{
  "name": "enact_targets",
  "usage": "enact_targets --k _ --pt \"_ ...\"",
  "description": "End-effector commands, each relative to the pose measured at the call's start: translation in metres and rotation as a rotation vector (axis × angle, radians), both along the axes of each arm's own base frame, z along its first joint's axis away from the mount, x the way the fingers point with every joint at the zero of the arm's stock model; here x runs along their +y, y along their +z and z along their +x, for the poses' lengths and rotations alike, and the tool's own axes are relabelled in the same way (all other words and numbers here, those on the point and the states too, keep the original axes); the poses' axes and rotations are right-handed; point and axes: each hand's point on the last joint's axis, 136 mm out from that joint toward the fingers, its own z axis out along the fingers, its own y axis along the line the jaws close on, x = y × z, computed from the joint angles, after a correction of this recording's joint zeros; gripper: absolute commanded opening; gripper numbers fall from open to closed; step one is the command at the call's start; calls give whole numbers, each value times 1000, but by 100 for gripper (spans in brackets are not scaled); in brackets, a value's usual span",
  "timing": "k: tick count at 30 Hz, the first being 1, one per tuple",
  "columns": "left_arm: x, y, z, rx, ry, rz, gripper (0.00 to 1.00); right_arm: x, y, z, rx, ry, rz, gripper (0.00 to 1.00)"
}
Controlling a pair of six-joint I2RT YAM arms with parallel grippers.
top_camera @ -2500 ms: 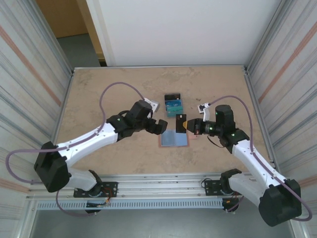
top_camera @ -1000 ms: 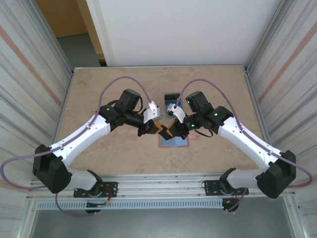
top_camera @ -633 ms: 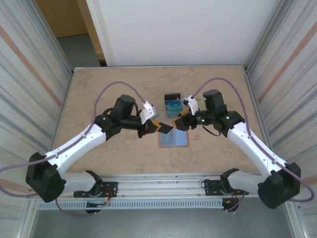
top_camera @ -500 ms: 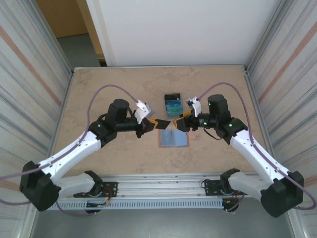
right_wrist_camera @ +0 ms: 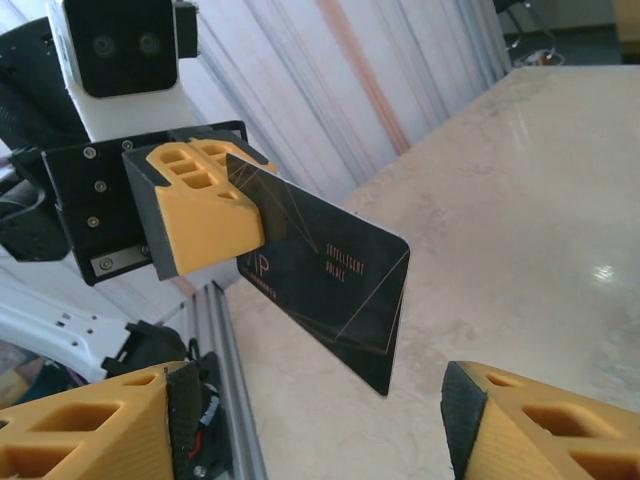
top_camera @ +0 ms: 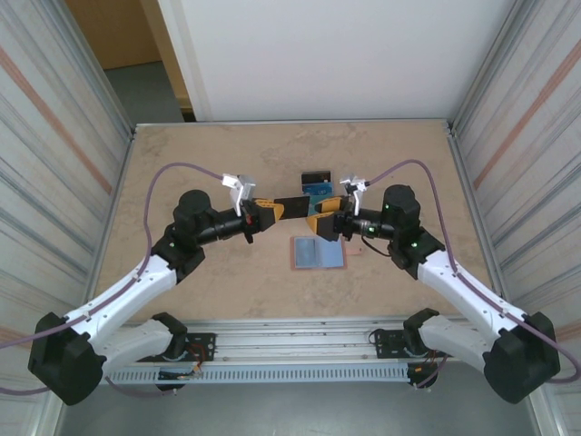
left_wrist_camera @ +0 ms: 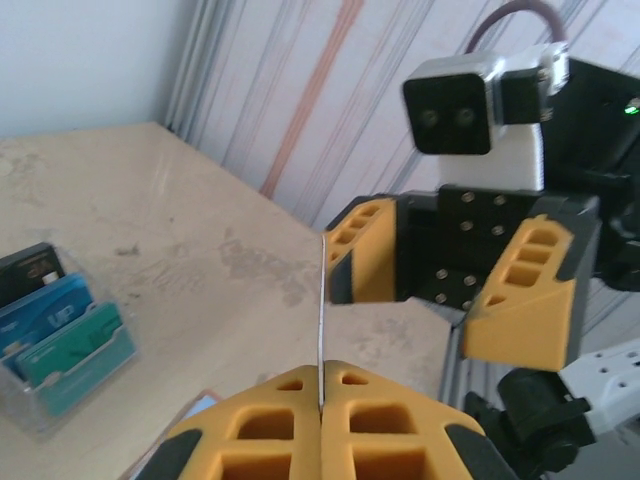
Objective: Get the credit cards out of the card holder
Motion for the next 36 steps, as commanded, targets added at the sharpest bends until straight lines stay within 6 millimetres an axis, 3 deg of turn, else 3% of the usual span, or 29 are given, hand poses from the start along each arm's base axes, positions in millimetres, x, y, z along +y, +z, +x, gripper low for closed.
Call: enact_targets --k 1,7,15,19,24,30,36 --pt "-2 22 -11 -23 -59 -81 0 10 26 -2 -57 53 54 63" --pt "-4 24 -19 -21 -109 -92 0 17 29 0 -60 81 60 54" --pt "-6 17 -18 -25 -109 -57 1 27 36 -19 -87 197 53 1" --pt "-1 17 -16 -46 -89 22 36 25 29 -30 -117 194 -38 0" --pt "7 35 -30 -193 -125 143 68 17 17 -32 -111 167 -149 0" --pt "8 46 -48 -317 -236 249 69 16 10 -38 -96 207 -218 0" --pt "-3 32 -46 -290 -334 331 61 18 11 -43 -108 235 -235 0"
